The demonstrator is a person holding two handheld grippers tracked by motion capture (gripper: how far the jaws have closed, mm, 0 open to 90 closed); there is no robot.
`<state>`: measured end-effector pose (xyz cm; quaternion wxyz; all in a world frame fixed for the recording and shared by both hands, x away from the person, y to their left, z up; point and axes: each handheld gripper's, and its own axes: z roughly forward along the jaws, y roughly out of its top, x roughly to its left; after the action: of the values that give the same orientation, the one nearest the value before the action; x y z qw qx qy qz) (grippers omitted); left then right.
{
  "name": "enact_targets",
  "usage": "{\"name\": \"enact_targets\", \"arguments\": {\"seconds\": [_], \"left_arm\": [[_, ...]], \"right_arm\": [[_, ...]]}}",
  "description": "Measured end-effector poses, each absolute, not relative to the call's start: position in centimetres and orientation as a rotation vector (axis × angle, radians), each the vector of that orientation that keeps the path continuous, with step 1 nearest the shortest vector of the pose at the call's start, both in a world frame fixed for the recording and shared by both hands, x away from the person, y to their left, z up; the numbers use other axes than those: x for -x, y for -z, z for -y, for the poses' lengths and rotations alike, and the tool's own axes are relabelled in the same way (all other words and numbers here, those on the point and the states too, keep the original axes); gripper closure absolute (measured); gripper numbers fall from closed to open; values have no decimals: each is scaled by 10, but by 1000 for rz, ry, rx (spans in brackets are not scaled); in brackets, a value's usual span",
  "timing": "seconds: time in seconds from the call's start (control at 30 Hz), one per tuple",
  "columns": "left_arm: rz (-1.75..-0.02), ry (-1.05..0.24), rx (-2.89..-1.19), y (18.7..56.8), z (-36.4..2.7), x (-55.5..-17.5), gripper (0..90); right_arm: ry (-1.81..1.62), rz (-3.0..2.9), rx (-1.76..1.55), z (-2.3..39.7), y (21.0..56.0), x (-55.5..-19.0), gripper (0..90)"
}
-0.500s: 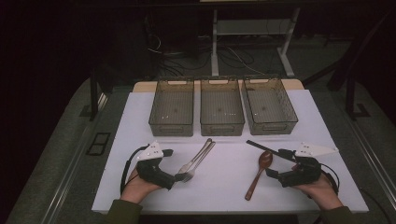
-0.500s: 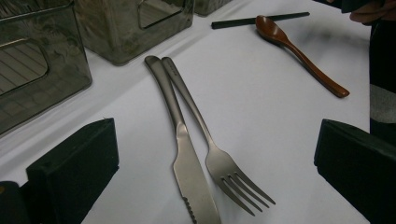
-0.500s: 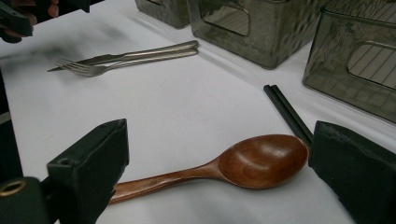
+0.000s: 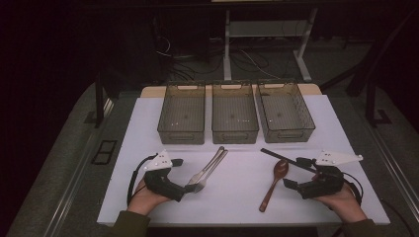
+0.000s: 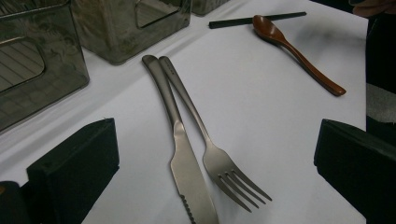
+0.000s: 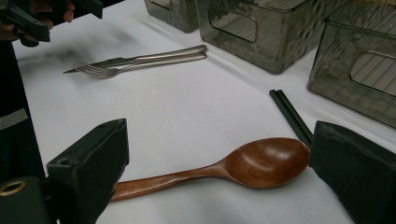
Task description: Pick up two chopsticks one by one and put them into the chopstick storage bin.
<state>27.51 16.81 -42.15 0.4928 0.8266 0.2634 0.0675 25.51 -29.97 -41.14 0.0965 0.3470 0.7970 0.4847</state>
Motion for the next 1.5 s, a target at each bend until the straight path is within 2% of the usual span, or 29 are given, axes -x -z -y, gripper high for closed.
{"name": "enact_targets", "arguments": {"seconds": [1.23,1.37,1.5], "left_arm": [[-629,-194,-1991,421,-173,-270,0],[-629,-188,-1986,421,-172,-271,0],[-628,-187,-1990,422,-172,-271,0]], "right_arm": [[-1309,-2424,-993,309,397,-285,64],[-1293,-2431,-994,313,397,-291,126],[-1267,-2434,-1005,318,398,-299,137]]}}
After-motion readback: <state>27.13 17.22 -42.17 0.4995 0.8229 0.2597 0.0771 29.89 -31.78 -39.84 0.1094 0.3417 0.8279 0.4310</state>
